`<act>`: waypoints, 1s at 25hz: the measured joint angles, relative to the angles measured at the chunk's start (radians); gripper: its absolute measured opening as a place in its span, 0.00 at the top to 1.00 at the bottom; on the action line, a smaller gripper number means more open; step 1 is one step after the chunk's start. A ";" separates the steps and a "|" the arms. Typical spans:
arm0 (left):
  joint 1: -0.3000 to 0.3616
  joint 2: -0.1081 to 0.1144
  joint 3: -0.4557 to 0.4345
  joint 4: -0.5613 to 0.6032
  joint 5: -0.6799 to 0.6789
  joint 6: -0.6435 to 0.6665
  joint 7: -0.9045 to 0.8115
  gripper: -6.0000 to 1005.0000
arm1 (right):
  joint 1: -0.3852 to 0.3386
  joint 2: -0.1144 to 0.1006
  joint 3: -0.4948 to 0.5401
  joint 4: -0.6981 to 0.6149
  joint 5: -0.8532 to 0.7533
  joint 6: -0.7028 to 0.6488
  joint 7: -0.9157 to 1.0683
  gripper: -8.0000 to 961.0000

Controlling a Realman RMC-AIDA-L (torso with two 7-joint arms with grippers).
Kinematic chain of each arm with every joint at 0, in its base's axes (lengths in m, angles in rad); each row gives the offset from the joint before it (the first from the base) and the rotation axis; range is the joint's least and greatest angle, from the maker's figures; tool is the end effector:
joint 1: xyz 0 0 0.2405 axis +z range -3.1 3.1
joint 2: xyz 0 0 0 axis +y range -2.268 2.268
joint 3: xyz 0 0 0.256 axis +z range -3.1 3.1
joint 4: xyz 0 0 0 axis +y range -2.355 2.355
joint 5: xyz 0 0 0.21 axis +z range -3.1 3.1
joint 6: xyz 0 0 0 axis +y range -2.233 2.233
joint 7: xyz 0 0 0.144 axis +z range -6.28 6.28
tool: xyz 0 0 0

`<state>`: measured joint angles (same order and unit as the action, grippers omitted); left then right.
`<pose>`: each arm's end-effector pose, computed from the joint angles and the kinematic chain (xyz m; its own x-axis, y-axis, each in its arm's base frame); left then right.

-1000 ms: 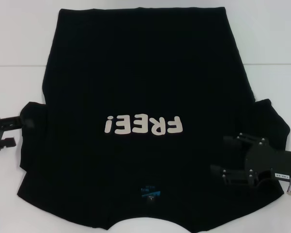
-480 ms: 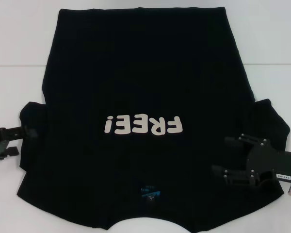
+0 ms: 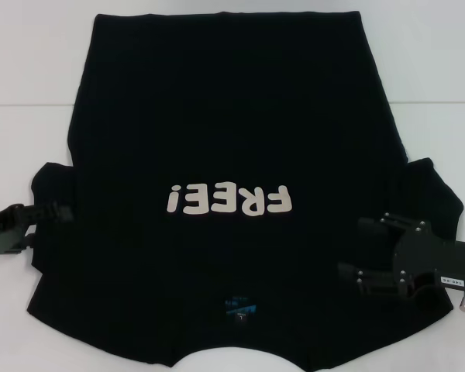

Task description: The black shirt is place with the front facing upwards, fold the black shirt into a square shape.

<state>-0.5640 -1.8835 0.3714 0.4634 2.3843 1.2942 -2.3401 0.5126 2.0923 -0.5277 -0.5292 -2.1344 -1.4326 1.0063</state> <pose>-0.3660 0.3456 0.0654 -0.0641 0.8433 0.5336 0.9974 0.0712 0.0072 0.3014 0.3182 -0.0200 0.8926 -0.1889 -0.4093 -0.3402 -0.8780 -0.3368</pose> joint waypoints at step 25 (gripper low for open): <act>-0.009 -0.005 0.049 0.011 0.001 -0.054 -0.009 0.84 | -0.003 0.000 0.004 -0.002 0.001 -0.008 0.000 0.05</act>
<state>-0.5732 -1.8882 0.4199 0.4740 2.3853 1.2406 -2.3488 0.5100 2.0923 -0.5238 -0.5313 -2.1336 -1.4405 1.0063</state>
